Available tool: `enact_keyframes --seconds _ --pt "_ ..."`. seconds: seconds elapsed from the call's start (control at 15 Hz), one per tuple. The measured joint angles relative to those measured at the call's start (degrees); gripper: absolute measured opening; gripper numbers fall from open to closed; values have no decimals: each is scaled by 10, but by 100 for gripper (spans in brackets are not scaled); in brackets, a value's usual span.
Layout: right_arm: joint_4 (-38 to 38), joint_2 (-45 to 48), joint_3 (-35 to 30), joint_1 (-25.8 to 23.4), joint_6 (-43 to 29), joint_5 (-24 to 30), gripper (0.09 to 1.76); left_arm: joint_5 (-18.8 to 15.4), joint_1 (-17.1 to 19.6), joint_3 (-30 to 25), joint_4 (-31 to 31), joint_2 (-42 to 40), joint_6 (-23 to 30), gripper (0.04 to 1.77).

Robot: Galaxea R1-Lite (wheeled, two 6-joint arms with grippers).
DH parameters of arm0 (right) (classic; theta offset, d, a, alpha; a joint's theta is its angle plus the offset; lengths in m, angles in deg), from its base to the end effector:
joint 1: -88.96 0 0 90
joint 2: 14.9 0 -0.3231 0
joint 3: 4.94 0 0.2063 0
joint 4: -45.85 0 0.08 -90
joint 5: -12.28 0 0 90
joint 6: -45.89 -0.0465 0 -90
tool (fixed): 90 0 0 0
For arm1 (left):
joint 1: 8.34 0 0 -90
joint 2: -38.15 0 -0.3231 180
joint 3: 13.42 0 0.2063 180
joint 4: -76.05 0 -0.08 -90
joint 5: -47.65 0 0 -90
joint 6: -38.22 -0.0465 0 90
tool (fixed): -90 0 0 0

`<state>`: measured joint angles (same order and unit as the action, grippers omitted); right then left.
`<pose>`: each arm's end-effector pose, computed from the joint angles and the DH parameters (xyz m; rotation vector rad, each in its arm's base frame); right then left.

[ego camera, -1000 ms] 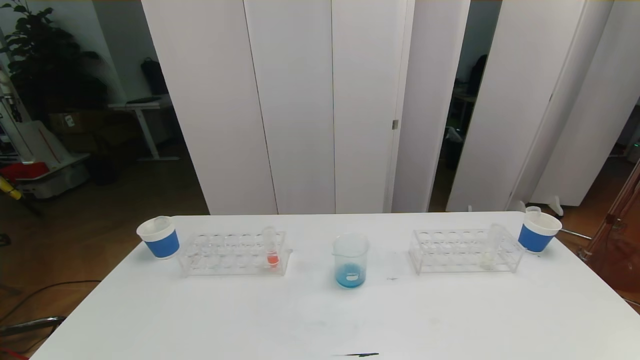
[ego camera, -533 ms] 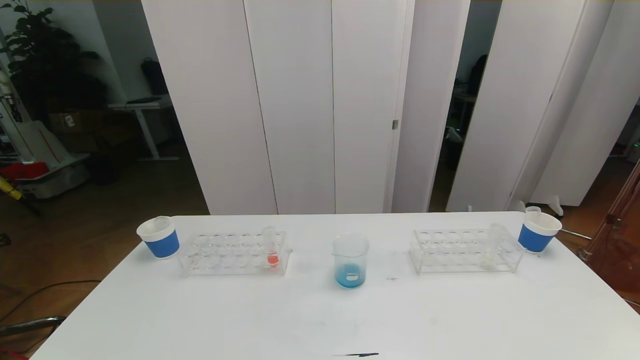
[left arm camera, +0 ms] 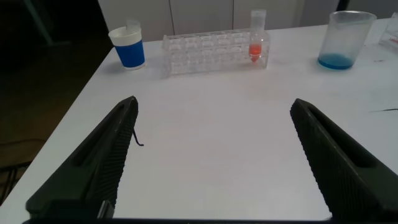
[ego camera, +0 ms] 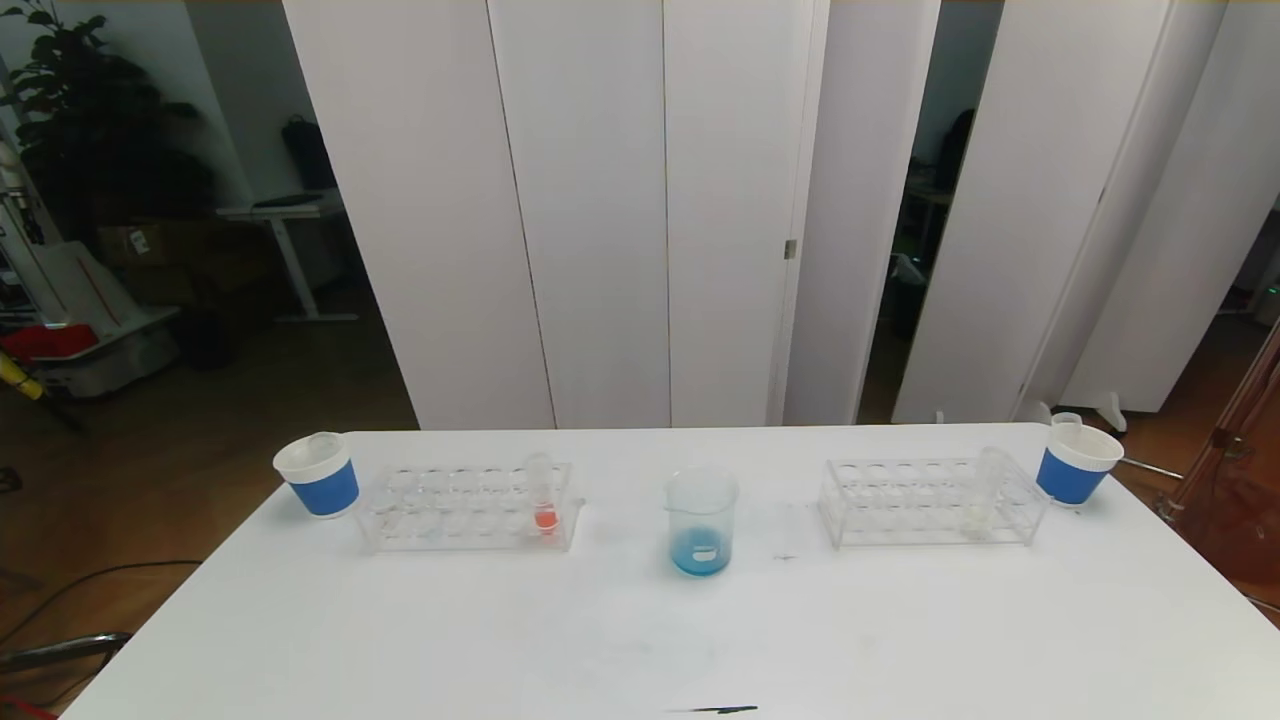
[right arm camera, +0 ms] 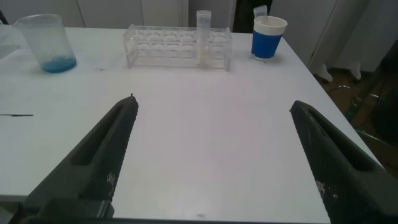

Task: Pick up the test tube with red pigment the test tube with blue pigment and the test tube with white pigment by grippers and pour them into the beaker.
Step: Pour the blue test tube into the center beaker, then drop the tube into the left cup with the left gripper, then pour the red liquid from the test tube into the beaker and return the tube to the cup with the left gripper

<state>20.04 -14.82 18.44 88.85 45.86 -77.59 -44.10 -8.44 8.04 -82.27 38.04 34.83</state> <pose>-0.0075 0.0001 0.0765 0.0006 0.0410 0.0003 -0.0048 -0.0014 0.0750 0.0591 0.0010 -0.0323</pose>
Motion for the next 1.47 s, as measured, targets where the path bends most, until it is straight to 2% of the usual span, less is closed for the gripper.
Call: enact_keyframes --seconds 0.53,1.0,1.2,1.47 --pt "0 0 0 0 0 0 175 3 0 6 -8 1 0 175" --pt "0 0 0 0 0 0 175 0 0 68 6 14 0 175" --pt "0 0 0 0 0 0 175 -4 0 115 7 61 0 175" --pt "0 0 0 0 0 0 175 -7 -1 199 -5 176 24 175"
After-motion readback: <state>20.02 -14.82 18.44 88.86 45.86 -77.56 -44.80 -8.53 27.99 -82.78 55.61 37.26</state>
